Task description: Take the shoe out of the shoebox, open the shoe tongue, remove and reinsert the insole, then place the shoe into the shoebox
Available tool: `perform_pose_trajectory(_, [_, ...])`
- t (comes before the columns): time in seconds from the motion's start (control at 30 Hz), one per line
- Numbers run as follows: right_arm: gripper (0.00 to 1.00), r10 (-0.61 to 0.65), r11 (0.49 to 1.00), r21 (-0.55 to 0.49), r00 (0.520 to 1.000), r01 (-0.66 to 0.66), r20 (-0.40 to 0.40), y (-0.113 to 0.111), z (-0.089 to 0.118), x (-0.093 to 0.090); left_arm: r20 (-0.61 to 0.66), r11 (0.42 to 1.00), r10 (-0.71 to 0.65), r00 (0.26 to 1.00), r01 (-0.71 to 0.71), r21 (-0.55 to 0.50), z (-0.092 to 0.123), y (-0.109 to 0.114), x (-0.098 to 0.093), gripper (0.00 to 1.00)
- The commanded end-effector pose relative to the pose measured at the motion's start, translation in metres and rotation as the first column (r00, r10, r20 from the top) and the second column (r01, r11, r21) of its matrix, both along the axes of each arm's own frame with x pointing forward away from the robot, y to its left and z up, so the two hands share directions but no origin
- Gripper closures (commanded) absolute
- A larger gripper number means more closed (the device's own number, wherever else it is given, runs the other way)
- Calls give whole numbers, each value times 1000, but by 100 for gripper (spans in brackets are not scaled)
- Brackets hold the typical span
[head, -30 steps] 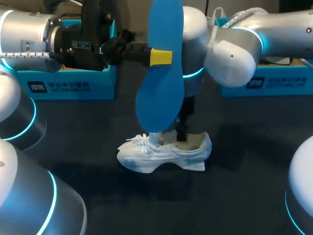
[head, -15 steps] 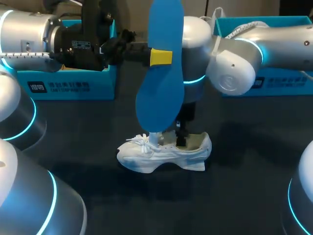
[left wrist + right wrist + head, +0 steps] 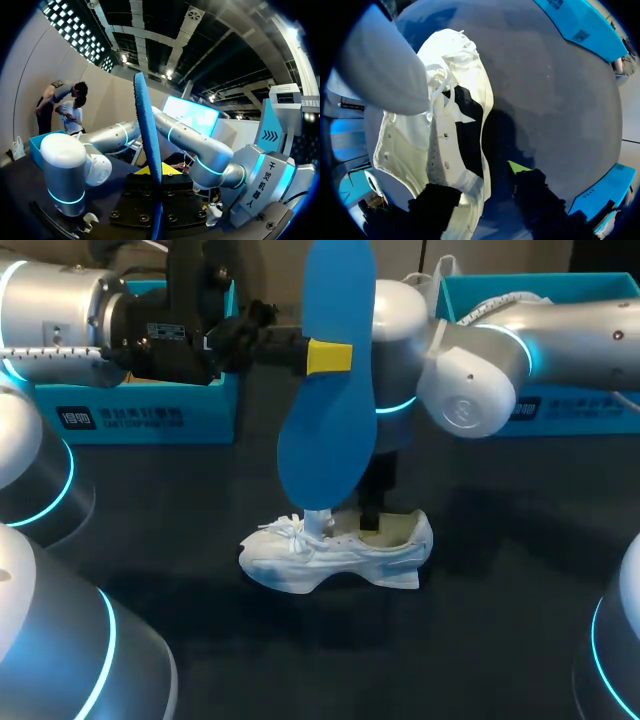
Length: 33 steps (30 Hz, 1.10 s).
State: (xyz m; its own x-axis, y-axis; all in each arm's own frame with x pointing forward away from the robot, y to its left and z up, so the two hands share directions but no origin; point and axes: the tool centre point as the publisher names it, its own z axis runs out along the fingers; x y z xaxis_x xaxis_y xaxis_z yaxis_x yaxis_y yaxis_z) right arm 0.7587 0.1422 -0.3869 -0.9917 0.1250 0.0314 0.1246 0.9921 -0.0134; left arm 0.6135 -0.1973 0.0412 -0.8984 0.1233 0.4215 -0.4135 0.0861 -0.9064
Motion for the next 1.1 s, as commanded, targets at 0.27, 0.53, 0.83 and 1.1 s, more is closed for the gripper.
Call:
perform_pose_trajectory(0.27, [100, -16, 1000, -5, 1000, 16, -2, -2, 6, -6, 0, 1000, -1, 1000, 1, -1, 0, -2, 1, 100])
perform_pose_trajectory(0.53, [100, -140, 990, 1, 990, 140, -12, -2, 27, -22, 0, 1000, -1, 1000, 1, -1, 0, -2, 1, 100])
perform_pose_trajectory(0.83, [100, -433, 901, 38, 901, 433, -2, 3, 50, -52, 0, 1000, -1, 1000, 1, -1, 0, -2, 1, 100])
perform_pose_trajectory(1.1, [100, -702, 705, 126, 712, 698, -14, 18, 62, -66, 0, 1000, -1, 1000, 1, -1, 0, -2, 1, 100])
